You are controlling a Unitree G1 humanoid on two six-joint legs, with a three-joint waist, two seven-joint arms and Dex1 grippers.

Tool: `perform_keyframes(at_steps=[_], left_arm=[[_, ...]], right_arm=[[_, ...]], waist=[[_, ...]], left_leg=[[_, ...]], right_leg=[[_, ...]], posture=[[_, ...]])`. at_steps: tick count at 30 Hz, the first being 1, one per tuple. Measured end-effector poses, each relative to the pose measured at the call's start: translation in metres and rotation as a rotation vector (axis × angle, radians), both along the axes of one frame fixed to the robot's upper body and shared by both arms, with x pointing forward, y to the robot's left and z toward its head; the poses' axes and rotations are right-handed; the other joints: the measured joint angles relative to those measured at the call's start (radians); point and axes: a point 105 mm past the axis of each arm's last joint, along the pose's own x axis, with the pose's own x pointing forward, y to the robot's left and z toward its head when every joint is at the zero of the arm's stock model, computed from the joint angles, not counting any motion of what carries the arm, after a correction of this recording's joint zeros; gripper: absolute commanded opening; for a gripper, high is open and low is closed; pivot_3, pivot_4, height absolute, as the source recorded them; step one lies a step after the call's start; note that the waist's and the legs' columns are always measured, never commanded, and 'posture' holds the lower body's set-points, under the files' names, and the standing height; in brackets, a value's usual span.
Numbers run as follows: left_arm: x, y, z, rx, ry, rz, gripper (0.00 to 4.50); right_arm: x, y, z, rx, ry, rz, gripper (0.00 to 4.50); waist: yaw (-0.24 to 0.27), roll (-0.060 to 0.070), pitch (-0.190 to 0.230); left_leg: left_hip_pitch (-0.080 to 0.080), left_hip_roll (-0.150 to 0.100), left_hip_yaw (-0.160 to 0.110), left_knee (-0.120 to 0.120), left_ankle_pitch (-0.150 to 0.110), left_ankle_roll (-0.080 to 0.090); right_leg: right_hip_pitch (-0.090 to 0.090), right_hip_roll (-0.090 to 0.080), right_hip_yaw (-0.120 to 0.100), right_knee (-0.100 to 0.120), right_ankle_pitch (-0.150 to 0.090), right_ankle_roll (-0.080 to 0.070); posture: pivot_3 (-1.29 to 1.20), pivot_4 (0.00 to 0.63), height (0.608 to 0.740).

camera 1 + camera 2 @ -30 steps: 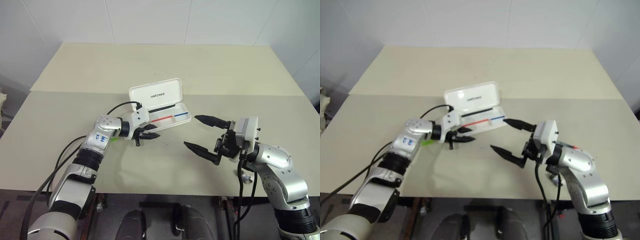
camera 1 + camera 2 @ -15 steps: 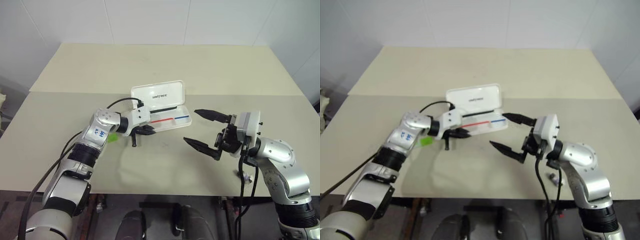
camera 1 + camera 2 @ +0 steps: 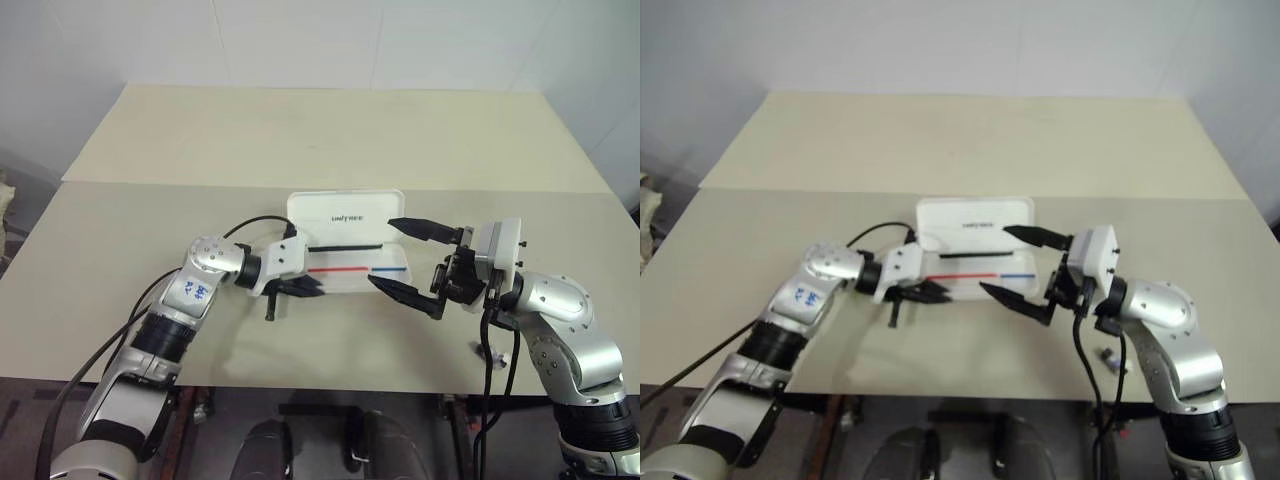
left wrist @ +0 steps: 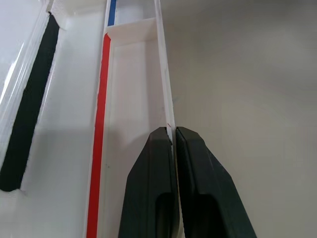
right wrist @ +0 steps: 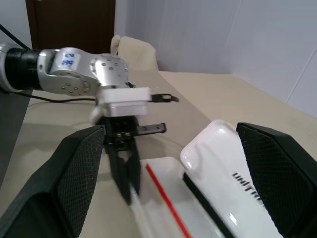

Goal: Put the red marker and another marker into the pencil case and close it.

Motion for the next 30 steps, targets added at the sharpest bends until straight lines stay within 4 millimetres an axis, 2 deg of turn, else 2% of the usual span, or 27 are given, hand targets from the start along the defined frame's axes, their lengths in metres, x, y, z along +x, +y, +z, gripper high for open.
perform_keyframes(at_steps=[4,12,17,18,20,22,30], left_arm=[[-0.007,0.004,-0.006,0.022,0.000,-0.015,0.01],[-0.001,0.004,-0.009,0.032,-0.008,0.040,0.01],[0.001,-0.003,-0.011,0.012,0.018,0.078,0.01],[0.002,-0.004,-0.011,0.011,0.023,0.085,0.53],[0.003,-0.004,-0.012,0.010,0.035,0.104,1.06],[0.002,-0.005,-0.012,0.013,0.040,0.107,1.77],[-0.006,-0.011,-0.015,0.005,0.064,0.083,4.48]], right_arm=[[0.001,-0.001,-0.001,0.001,0.004,-0.002,4.50],[0.000,-0.001,-0.002,0.002,0.010,-0.001,4.50],[-0.004,-0.008,-0.011,-0.032,0.063,0.013,4.50],[-0.006,-0.014,-0.014,-0.048,0.082,0.008,4.50],[-0.010,-0.022,-0.021,-0.078,0.115,0.004,4.50],[-0.012,-0.027,-0.023,-0.089,0.129,0.001,4.50],[-0.012,-0.028,-0.023,-0.095,0.132,0.010,4.50]], waist=[[0.002,0.000,0.000],[0.003,0.000,0.000],[0.008,0.000,0.000],[0.008,0.000,0.000],[0.006,0.000,0.000],[0.004,0.000,0.000],[0.004,0.000,0.000]], left_leg=[[0.000,0.000,-0.001,0.000,0.001,-0.001],[0.000,0.000,0.000,0.001,0.001,0.000],[-0.001,0.000,-0.001,0.004,0.001,0.000],[-0.001,0.000,-0.001,0.004,0.001,0.001],[-0.001,0.000,0.000,0.005,0.000,0.002],[-0.001,0.000,0.000,0.006,0.000,0.002],[-0.001,0.001,0.000,0.006,0.001,0.001]], right_leg=[[0.000,0.000,0.000,0.001,0.001,-0.001],[0.000,0.000,0.000,0.001,0.001,-0.001],[0.000,0.000,0.000,0.001,0.001,-0.001],[0.000,-0.001,0.000,0.001,0.002,0.000],[0.000,-0.001,0.001,0.000,0.002,0.000],[0.000,0.000,0.001,0.000,0.002,0.000],[0.000,0.001,0.003,0.000,0.002,-0.001]], posture=[[0.00,0.150,0.740],[0.00,0.150,0.740],[0.00,0.150,0.740],[0.00,0.150,0.740],[0.00,0.150,0.740],[0.00,0.150,0.740],[0.00,0.150,0.740]])
